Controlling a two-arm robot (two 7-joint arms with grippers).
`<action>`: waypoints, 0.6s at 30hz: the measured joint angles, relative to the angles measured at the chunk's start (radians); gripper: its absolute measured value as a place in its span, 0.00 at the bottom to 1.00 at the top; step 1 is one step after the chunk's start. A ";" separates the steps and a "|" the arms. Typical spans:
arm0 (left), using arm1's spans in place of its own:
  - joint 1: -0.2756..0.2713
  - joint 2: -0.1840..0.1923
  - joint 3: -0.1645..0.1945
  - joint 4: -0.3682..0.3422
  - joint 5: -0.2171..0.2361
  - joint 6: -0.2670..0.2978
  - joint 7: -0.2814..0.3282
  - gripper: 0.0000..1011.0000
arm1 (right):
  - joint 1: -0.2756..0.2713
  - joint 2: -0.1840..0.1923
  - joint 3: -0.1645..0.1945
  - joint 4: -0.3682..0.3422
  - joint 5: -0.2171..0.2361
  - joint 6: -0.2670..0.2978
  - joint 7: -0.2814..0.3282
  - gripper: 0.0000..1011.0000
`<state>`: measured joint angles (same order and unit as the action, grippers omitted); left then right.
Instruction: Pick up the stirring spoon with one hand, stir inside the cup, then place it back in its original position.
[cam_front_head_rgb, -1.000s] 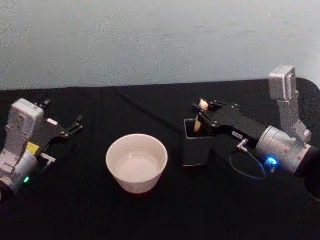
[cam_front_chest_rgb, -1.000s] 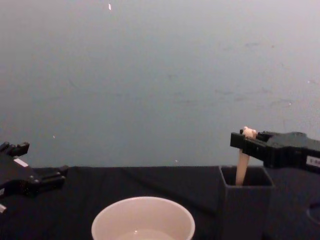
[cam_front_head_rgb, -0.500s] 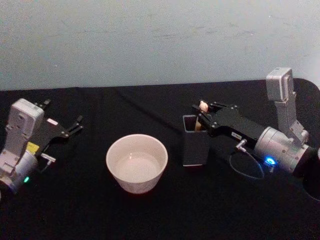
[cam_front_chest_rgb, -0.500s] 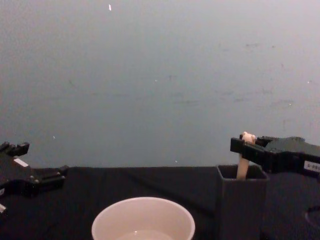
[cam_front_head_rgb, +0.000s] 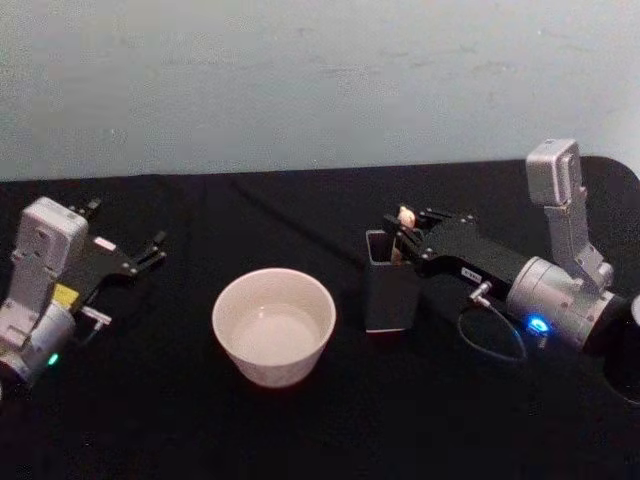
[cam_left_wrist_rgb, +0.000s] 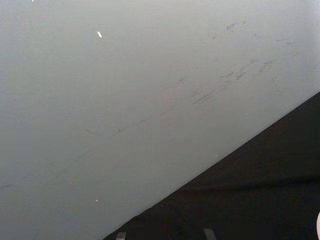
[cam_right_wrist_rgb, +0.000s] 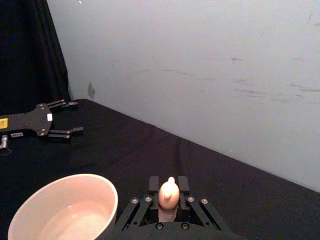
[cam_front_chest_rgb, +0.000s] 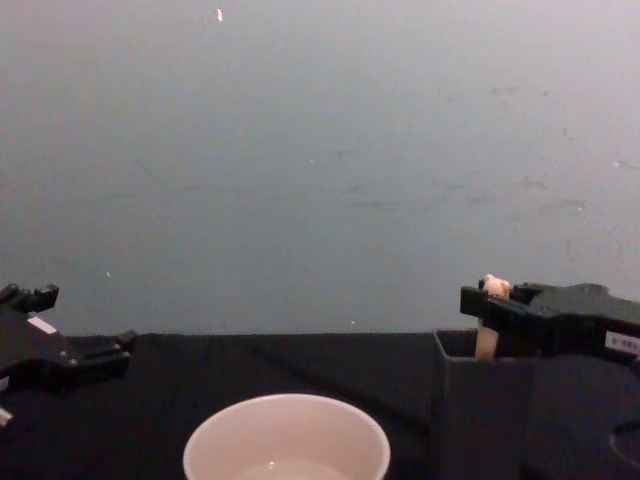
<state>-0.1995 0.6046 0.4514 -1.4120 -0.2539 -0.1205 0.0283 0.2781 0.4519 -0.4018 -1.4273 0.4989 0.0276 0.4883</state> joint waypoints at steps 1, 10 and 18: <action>0.000 0.000 0.000 0.000 0.000 0.000 0.000 0.99 | 0.000 0.000 0.000 0.000 0.000 0.000 0.000 0.21; 0.000 0.000 0.000 0.000 0.000 0.000 0.000 0.99 | 0.000 0.001 0.000 0.000 0.001 0.000 0.000 0.21; 0.000 0.000 0.000 0.000 0.000 0.000 0.000 0.99 | 0.000 0.001 0.001 0.000 0.003 0.000 0.000 0.39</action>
<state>-0.1995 0.6047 0.4514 -1.4120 -0.2539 -0.1205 0.0283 0.2778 0.4529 -0.4010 -1.4275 0.5018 0.0277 0.4879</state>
